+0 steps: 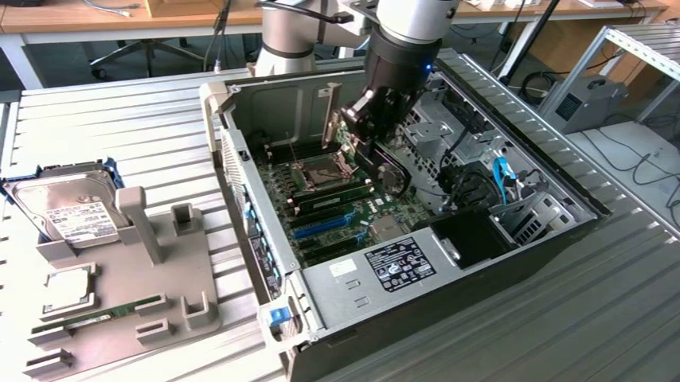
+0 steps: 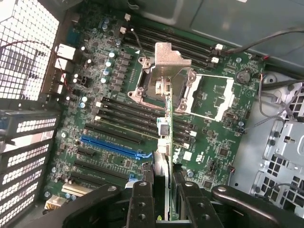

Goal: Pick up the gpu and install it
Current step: 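Insert the gpu into the slot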

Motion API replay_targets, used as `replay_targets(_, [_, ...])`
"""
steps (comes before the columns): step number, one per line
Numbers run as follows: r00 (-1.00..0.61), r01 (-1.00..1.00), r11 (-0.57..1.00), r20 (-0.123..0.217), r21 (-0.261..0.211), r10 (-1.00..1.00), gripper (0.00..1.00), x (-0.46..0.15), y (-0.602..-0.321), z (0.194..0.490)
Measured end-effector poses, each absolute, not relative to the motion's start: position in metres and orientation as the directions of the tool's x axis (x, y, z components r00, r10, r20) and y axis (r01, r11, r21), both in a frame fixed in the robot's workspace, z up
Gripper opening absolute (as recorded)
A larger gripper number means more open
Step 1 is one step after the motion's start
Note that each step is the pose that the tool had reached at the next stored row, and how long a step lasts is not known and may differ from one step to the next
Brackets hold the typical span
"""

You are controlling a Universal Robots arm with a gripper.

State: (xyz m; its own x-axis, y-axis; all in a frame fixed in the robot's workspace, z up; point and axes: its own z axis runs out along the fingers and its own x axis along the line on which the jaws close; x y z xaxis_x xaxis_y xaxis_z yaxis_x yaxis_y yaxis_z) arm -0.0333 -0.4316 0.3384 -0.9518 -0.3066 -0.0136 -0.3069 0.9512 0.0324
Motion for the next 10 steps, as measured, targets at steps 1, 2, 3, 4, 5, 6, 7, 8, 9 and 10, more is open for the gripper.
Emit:
replay_targets(1, [-0.95,-0.314,0.949,-0.014,0.032,-0.313,0.26,-0.0333,-0.4317,0.3384])
replay_targets(2, [-0.948,-0.319,0.947,-0.014,0.032,-0.318,0.26,-0.0332,-0.4317,0.3384])
replay_targets(3, [-0.946,-0.324,0.946,-0.014,0.032,-0.323,0.26,-0.0332,-0.4316,0.3384])
replay_targets(4, [-0.944,-0.329,0.944,-0.014,0.032,-0.329,0.26,-0.0332,-0.4316,0.3384])
replay_targets(5, [-0.943,-0.334,0.942,-0.014,0.032,-0.333,0.26,-0.0332,-0.4316,0.3384])
replay_targets(6, [-0.941,-0.338,0.941,-0.014,0.032,-0.338,0.26,-0.0332,-0.4316,0.3384])
replay_targets(7, [-0.938,-0.348,0.937,-0.014,0.032,-0.347,0.26,-0.0331,-0.4316,0.3384])
replay_targets(8, [-0.935,-0.353,0.935,-0.014,0.032,-0.353,0.26,-0.0331,-0.4316,0.3384])
replay_targets(9, [-0.934,-0.357,0.933,-0.014,0.032,-0.357,0.26,-0.0331,-0.4316,0.3384])
replay_targets(10, [-0.932,-0.362,0.932,-0.014,0.032,-0.362,0.26,-0.0331,-0.4316,0.3384])
